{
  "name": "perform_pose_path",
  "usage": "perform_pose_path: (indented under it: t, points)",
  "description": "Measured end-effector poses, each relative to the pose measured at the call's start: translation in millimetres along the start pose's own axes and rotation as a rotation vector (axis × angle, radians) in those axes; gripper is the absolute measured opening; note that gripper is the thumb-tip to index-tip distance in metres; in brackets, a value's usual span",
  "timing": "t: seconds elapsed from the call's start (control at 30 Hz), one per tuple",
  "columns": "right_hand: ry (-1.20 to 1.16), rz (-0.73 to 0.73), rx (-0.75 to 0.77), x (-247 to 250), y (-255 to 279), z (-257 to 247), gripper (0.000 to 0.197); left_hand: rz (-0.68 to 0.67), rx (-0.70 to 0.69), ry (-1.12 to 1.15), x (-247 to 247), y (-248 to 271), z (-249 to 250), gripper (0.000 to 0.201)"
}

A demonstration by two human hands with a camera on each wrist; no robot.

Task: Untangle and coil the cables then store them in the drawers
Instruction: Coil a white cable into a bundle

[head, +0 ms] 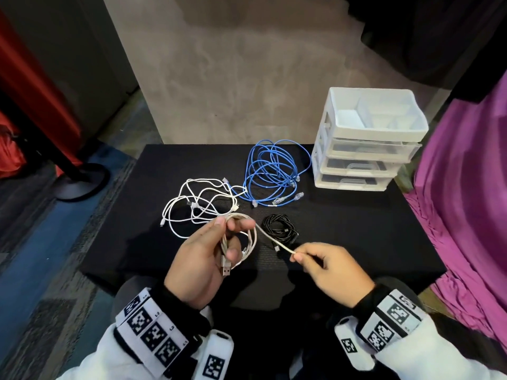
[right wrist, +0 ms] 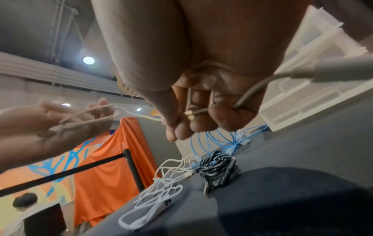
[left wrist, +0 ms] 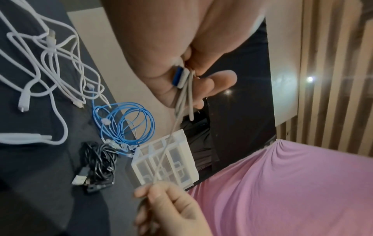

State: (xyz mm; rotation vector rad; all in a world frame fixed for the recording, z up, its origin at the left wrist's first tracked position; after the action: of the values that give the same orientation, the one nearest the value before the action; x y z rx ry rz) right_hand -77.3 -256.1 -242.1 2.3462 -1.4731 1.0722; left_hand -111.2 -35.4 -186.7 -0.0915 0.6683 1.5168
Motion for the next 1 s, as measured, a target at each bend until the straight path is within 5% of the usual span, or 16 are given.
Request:
perform_pose_path:
  t: [0.17,0.3,0.43,0.6,0.8,1.0]
  points:
    - [0.106,-0.208,0.15,-43.8,9.9,-41.8,0.02,0.049,-0.035,0.02,-2.7,-8.1,-1.8,0.028]
    - [0.104,-0.316,0.326,-46.8,9.1,-99.2,0.016,0.095,-0.17,-0.447,-4.9,-9.9,-15.8,0.026]
    - [0.209,-0.251,0.449,-11.5,-10.1,-120.7,0.018,0.003,-0.289,-0.982,-13.7,0.9,-30.5,0.031]
    - [0.332,-0.137,0.465,21.4,-34.8,-108.7,0.029,-0.194,-0.053,-0.803,-29.8,9.7,-43.7,0.04]
    - [0.387,0.193,0.455,36.9,-34.6,-103.4,0.017,-0.222,-0.052,-0.531,-34.7,10.8,-35.1,0.034]
    - [-0.345,0.058,0.176,-11.7,-20.5,-82.7,0.043,-0.167,-0.041,-0.346,-27.1,5.2,-34.9,0.031]
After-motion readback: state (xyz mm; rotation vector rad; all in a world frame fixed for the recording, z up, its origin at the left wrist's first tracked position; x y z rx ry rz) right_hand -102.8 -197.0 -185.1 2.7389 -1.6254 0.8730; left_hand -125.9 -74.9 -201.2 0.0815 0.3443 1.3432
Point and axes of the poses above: each hand's wrist, its own y-axis away from the middle knuckle, its own x-axis out of the back of the hand, z = x × y, the point moved 8 cm from there along -y, towards the middle knuckle, and after that the axes turned 13 degrees about x, right-handed, at the moved point
